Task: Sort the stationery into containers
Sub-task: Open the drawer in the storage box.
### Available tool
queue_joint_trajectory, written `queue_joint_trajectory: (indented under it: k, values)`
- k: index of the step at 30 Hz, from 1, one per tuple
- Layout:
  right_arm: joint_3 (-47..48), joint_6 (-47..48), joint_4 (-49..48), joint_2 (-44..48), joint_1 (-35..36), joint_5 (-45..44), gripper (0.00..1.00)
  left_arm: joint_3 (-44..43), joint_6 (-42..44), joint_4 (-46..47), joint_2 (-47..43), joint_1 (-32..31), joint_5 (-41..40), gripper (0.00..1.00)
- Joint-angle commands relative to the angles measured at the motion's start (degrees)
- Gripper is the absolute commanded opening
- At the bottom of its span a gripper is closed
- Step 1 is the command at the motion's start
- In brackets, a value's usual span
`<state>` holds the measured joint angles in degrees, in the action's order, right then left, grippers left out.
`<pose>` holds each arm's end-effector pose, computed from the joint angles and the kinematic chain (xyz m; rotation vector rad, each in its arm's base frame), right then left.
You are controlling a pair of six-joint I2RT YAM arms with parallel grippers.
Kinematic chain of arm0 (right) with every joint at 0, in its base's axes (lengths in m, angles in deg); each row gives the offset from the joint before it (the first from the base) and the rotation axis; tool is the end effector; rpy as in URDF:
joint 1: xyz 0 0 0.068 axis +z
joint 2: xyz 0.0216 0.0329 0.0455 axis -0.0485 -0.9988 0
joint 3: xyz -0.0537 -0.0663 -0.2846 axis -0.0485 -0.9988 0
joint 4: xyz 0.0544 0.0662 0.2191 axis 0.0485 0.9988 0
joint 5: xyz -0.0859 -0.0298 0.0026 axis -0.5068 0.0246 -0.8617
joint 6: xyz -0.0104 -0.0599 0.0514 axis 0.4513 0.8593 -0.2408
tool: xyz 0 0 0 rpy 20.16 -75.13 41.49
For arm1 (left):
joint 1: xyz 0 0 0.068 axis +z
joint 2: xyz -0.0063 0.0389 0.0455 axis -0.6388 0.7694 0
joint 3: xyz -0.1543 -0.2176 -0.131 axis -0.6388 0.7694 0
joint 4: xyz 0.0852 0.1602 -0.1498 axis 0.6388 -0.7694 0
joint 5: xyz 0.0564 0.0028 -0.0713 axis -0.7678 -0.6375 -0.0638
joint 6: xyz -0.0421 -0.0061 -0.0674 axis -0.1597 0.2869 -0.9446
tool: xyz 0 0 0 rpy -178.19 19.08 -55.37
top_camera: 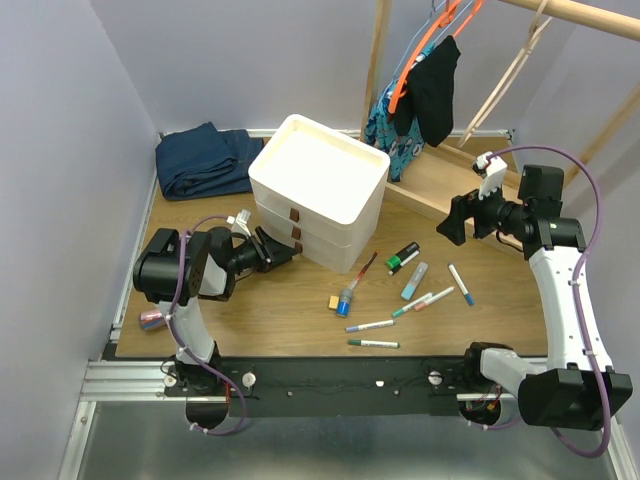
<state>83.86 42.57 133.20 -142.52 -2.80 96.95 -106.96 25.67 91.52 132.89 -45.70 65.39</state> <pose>0.1995 0.0202 0.3528 -0.5816 2.1104 0.4567 0.2915 -0.0806 0.1404 -0.3556 2.0967 -1.4919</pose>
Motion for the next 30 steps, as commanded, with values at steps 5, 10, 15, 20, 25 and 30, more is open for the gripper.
queue_joint_trajectory:
  k: [5,10,15,20,25,30]
  values:
    - [-0.4,-2.6,-0.8,1.7,0.1,0.8,0.98,-2.3,-2.6,10.8,5.3,-1.7,3.4,0.56]
    - [-0.8,-2.7,-0.3,2.3,0.1,0.5,0.98,-3.0,-5.0,14.4,6.5,-2.2,3.9,0.55]
    - [-1.3,-3.4,-1.0,2.2,0.1,0.3,0.97,-3.6,-5.4,15.4,8.0,-2.2,4.0,0.51]
    - [-1.8,-3.9,-1.5,2.6,0.1,-0.2,0.96,-3.9,-7.7,18.4,9.6,-2.2,5.5,0.35]
    - [-2.5,-3.4,-0.9,3.2,0.1,0.0,0.96,-2.9,-7.7,16.5,8.7,-1.8,5.9,0.03]
    - [-3.2,-3.4,-1.7,3.6,0.1,0.0,0.95,-1.4,-5.6,9.4,3.4,-0.9,5.7,0.00]
